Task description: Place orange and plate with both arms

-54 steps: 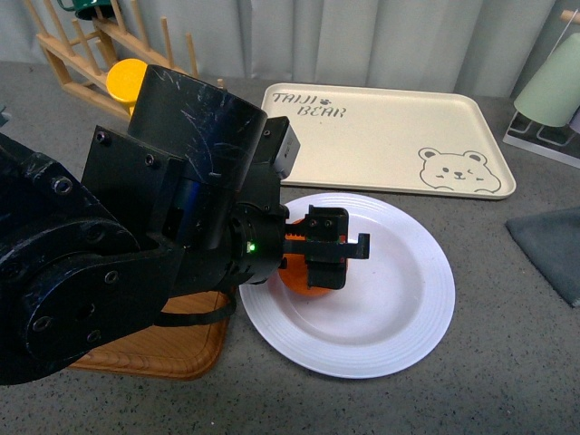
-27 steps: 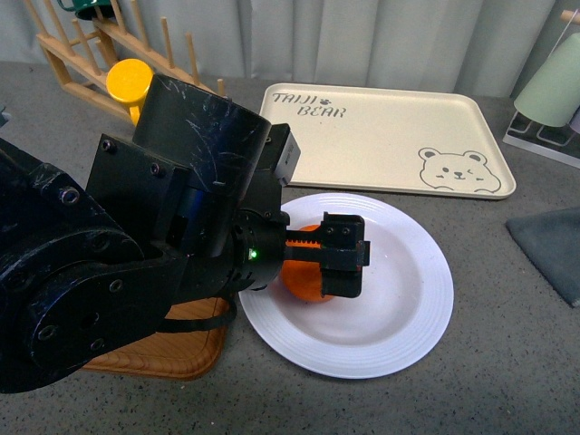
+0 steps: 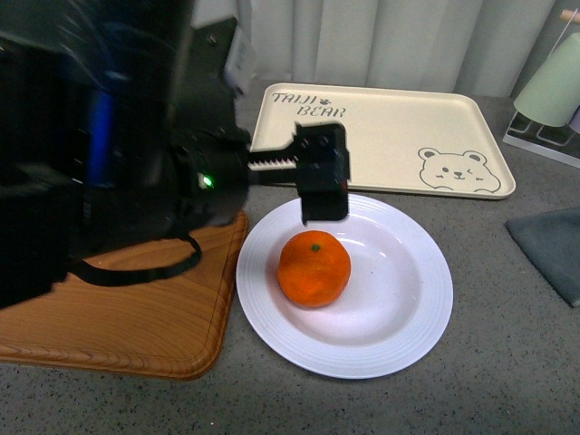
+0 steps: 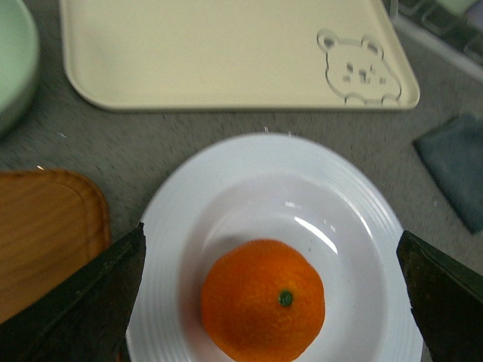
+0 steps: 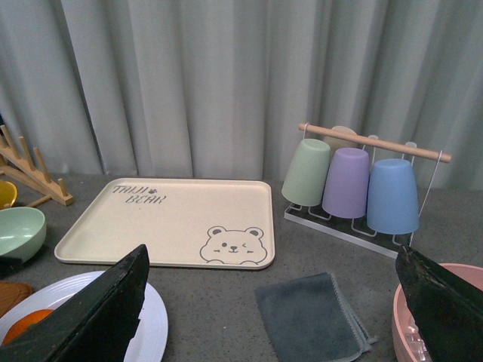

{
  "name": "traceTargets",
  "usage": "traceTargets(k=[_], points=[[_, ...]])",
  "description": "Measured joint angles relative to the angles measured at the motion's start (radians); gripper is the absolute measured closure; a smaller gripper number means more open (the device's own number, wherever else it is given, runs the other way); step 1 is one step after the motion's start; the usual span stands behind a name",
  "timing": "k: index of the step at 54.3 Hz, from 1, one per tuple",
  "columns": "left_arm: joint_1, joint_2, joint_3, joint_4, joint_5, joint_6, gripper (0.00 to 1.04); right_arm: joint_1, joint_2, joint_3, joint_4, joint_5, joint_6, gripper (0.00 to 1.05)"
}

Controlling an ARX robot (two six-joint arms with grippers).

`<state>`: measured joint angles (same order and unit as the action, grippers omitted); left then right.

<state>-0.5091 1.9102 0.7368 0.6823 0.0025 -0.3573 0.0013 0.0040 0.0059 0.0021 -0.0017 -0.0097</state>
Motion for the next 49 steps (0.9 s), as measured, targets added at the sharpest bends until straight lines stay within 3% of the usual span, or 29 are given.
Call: traceTargets(k=[23,27,32,46,49], points=[[0.161,-0.449,-0.301,0.014,-0.171,-0.007,0.06,0.000,0.000,0.000,0.000,0.000,0.000,0.09],[0.197,-0.468,-0.396,0.241,-0.255,0.109,0.18,0.000,0.000,0.000,0.000,0.000,0.000,0.09],[0.263,-0.547,-0.520,0.419,-0.235,0.242,0.34,0.000,0.000,0.000,0.000,0.002,0.000,0.09],[0.373,-0.851,-0.661,0.284,-0.133,0.341,0.97,0.000,0.000,0.000,0.000,0.000,0.000,0.09],[0.384,-0.897,-0.672,0.253,-0.122,0.345,1.01,0.000,0.000,0.000,0.000,0.000,0.000,0.09]])
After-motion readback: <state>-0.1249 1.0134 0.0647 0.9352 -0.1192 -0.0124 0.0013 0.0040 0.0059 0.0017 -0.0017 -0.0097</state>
